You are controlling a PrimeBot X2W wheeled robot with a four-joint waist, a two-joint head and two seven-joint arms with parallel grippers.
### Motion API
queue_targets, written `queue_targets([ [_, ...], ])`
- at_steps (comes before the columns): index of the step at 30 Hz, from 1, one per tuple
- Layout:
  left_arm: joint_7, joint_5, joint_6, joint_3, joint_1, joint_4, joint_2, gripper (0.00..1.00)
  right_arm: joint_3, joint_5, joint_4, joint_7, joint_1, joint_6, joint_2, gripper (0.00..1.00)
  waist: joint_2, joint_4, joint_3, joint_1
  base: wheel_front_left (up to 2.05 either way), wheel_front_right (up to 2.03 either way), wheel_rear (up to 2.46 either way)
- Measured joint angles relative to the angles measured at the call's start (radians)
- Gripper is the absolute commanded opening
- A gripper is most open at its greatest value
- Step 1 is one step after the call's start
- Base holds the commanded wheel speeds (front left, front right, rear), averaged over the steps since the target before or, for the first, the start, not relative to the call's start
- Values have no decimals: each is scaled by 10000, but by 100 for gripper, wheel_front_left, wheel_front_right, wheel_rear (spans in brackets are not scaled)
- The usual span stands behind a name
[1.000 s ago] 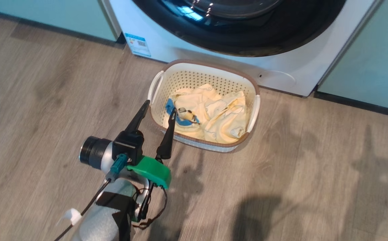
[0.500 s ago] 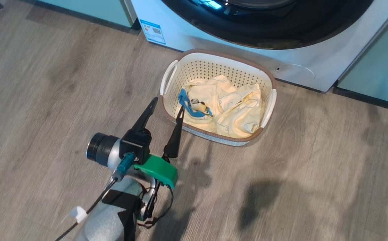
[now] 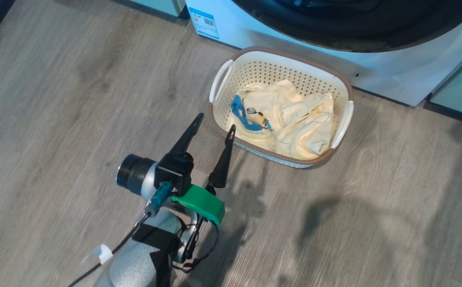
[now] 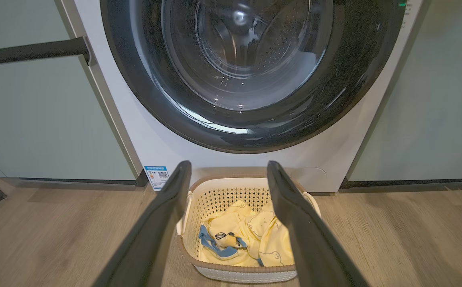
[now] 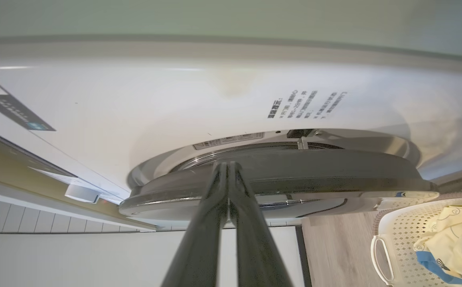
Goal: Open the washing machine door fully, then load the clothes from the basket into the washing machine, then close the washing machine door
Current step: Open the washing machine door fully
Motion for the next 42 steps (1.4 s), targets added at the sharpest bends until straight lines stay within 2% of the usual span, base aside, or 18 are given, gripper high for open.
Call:
queue_targets([
  [13,0,-180,201,-499,-243,-334,-8,100,401,-738,1110,-6,-1482,0,-360,0,0,514,657,1,0,0,0],
  [23,0,-353,470,-853,-413,-493,-23,100,719,-1131,1505,-4,-2263,0,-345,0,0,742,1130,1,0,0,0],
  [42,0,-688,700,-1139,-589,-543,-21,100,918,-1313,1618,418,-2426,0,-343,0,0,856,1385,0,0,0,0],
])
